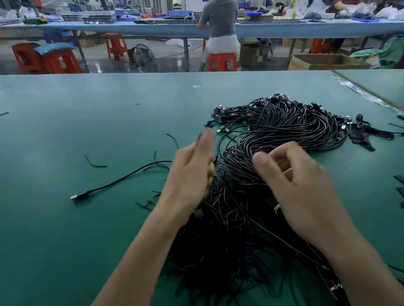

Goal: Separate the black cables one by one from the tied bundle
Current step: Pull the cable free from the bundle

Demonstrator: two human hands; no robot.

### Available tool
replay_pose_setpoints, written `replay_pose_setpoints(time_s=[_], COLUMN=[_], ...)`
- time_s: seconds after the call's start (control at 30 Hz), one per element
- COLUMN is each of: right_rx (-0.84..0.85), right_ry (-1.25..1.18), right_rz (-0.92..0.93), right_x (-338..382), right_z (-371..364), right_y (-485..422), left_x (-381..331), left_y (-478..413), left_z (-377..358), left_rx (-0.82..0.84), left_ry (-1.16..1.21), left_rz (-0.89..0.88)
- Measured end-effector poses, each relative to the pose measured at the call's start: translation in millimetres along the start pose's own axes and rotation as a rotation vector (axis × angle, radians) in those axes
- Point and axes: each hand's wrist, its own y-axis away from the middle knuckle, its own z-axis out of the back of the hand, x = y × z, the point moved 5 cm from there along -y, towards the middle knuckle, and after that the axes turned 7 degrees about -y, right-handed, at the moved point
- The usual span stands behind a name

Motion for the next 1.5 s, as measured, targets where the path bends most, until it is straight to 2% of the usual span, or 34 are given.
replay_pose_setpoints(time_s=[0.07,0.13,0.2,0.3,0.5,0.7,0.83,1.0,1.17,1.33,1.5], right_rx=[0.233,0.445,0.521,0.464,0.408,0.281,0.312,0.316,0.327,0.276,0.309], right_ry=[0.168,0.375,0.51,0.517,0.393,0.218,0.058,-0.19,-0.214,-0.132,-0.329], right_rz=[-0.009,0.001,0.014,0.033,-0.007,-0.027,-0.089,-0.166,-0.24,-0.145,-0.169], right_x=[0,-3,-5,-3,-6,-5,-6,-7,-13,-9,-5], right_z=[-18,-40,-55,-62,-54,-41,-42,-42,-44,-35,-27], right_y=[8,20,29,32,25,18,18,14,13,11,7], left_x=[6,9,13,15,16,17,14,10,10,11,3], left_y=[-3,-6,-7,-8,-5,-6,-5,-4,-2,-2,0], left_z=[8,9,8,7,7,1,0,0,0,-3,-3], left_rx=[-0.032,-0.05,-0.087,-0.114,-0.13,-0.128,-0.119,-0.135,-0.165,-0.101,-0.063], left_ry=[0.179,0.227,0.187,0.139,0.138,0.154,0.093,0.168,0.207,0.251,0.23], left_rz=[0.078,0.097,0.11,0.117,0.142,0.174,0.137,0.076,0.065,0.103,0.054])
